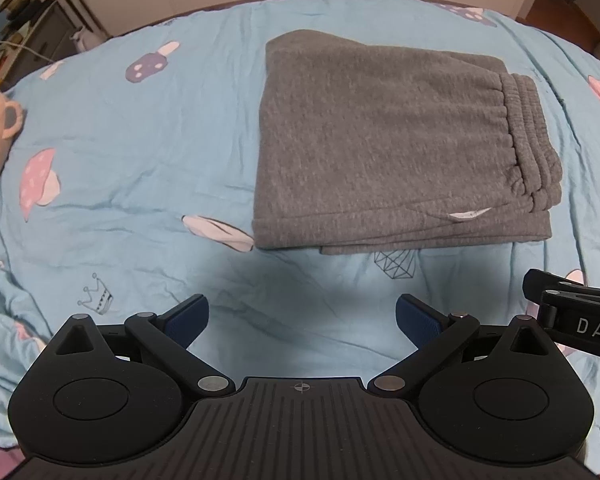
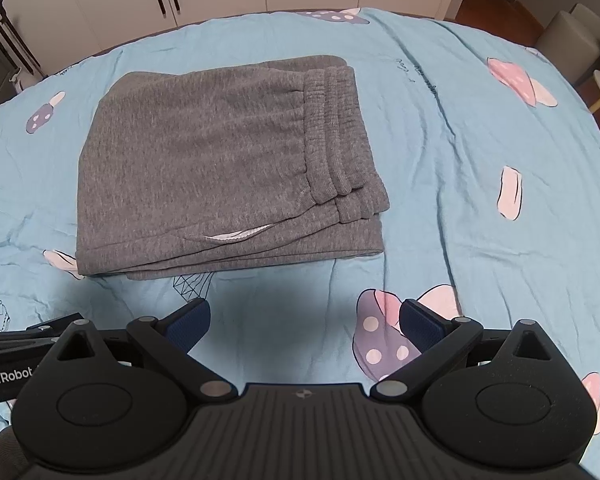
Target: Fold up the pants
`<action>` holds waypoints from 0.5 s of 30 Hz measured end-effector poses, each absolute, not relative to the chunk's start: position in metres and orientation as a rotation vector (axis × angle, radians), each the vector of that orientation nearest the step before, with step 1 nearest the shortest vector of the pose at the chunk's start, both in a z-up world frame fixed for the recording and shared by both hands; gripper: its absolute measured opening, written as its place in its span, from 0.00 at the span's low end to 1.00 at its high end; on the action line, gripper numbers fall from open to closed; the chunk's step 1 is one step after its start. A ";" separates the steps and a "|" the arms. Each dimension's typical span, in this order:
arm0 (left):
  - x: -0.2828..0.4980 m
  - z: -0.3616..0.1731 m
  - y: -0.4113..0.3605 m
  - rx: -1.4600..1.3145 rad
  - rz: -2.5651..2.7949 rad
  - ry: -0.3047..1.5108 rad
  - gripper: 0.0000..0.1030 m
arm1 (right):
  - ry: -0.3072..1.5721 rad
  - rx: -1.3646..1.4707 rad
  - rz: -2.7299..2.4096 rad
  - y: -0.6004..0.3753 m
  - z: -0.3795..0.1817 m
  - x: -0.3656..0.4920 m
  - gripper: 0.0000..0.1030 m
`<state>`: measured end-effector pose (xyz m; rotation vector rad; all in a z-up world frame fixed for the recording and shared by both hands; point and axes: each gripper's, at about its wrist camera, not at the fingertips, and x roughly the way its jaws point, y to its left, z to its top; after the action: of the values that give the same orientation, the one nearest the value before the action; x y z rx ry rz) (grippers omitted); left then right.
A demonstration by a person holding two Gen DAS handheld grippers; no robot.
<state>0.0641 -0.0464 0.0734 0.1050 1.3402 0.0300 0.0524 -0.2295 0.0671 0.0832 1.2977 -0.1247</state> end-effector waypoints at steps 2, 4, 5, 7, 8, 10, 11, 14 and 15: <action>0.064 0.074 -0.046 0.101 0.028 1.342 0.99 | 1.298 0.080 -0.126 -0.229 0.067 0.052 0.98; 0.064 0.074 -0.046 0.102 0.029 1.340 0.99 | 1.298 0.082 -0.128 -0.229 0.067 0.052 0.98; 0.064 0.074 -0.046 0.102 0.029 1.340 0.99 | 1.298 0.085 -0.129 -0.229 0.067 0.052 0.98; 0.064 0.073 -0.047 0.104 0.026 1.339 0.99 | 1.298 0.088 -0.129 -0.230 0.067 0.052 0.98; 0.063 0.073 -0.047 0.106 0.026 1.340 0.99 | 1.298 0.088 -0.130 -0.230 0.067 0.052 0.98; 0.063 0.073 -0.048 0.108 0.023 1.341 0.99 | 1.298 0.086 -0.130 -0.230 0.067 0.052 0.98; 0.063 0.073 -0.048 0.108 0.023 1.342 0.99 | 1.298 0.086 -0.130 -0.230 0.066 0.052 0.98; 0.063 0.073 -0.048 0.110 0.019 1.342 0.99 | 1.299 0.087 -0.130 -0.229 0.066 0.052 0.98; 0.063 0.073 -0.048 0.110 0.018 1.341 0.99 | 1.300 0.087 -0.131 -0.229 0.065 0.051 0.98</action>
<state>0.0632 -0.0483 0.0729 0.1101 1.3411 0.0182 0.0514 -0.2287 0.0654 0.0870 1.3001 -0.1305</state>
